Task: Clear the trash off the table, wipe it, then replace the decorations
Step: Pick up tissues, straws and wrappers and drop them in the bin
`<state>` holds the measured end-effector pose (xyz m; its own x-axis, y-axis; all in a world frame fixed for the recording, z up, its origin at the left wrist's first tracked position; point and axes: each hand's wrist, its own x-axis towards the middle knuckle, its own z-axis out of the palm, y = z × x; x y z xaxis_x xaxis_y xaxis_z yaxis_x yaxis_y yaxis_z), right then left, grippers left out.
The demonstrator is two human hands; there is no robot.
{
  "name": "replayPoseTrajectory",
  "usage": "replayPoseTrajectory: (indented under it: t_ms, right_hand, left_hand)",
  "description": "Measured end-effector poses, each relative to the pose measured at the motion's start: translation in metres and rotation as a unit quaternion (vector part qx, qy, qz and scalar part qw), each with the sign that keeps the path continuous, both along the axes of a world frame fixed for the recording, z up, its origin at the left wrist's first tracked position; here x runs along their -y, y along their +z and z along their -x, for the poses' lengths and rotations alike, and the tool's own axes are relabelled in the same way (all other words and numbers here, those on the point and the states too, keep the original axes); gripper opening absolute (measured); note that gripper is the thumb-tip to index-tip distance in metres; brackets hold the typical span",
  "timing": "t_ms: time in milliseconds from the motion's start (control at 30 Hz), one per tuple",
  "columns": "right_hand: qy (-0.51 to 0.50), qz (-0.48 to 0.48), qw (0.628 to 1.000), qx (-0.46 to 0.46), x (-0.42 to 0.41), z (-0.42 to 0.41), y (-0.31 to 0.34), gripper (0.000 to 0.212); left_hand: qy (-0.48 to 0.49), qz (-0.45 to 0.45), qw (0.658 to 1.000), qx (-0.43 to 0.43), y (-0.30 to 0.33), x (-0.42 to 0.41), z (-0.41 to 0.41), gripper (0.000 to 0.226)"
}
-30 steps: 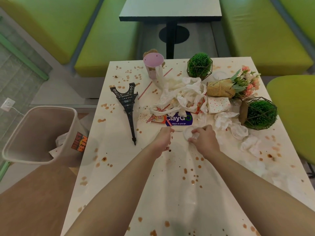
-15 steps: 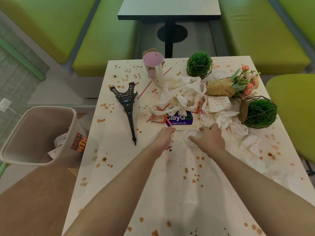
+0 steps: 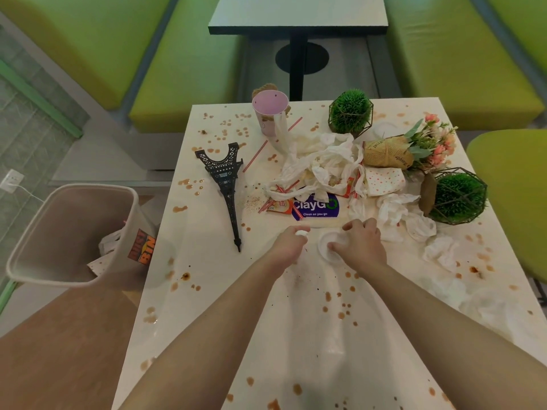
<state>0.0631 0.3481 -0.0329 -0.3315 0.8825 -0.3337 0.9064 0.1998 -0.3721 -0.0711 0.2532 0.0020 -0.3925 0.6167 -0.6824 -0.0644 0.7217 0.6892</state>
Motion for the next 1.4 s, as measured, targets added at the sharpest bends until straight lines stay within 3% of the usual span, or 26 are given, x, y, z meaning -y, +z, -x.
replayPoseTrajectory:
  t_ms: [167, 267, 433, 567, 733, 900, 1100, 1400]
  right_hand:
    - [0.045, -0.023, 0.998, 0.041, 0.016, -0.002, 0.002, 0.091]
    - [0.050, -0.022, 0.997, 0.053, 0.024, -0.006, -0.001, 0.093]
    - [-0.008, -0.004, 1.000, -0.008, 0.024, 0.002, 0.000, 0.093]
    - [0.002, -0.035, 0.999, -0.037, 0.033, 0.006, 0.000, 0.082]
    - [-0.029, -0.009, 0.997, -0.074, 0.047, 0.024, 0.018, 0.035]
    - [-0.047, 0.019, 0.973, -0.227, 0.064, 0.064, 0.049, 0.014]
    - [-0.008, 0.067, 0.927, -0.369, 0.118, 0.145, 0.096, 0.019]
    - [0.119, 0.096, 0.911, -0.383, 0.213, 0.253, 0.127, 0.022]
  left_hand:
    - [-0.002, 0.013, 1.000, 0.017, -0.001, 0.004, -0.002, 0.039]
    - [0.015, 0.006, 1.000, 0.019, -0.002, 0.006, 0.000, 0.038]
    - [0.027, -0.006, 1.000, 0.007, 0.002, 0.012, 0.009, 0.039]
    - [0.021, -0.060, 0.998, -0.018, 0.007, 0.025, 0.018, 0.039]
    - [0.054, -0.117, 0.991, -0.029, 0.014, 0.046, 0.035, 0.036]
    - [0.126, -0.178, 0.974, -0.060, 0.037, 0.073, 0.058, 0.037]
    - [0.206, -0.217, 0.943, -0.146, 0.066, 0.133, 0.114, 0.038]
    - [0.296, -0.184, 0.886, -0.306, 0.090, 0.237, 0.219, 0.031]
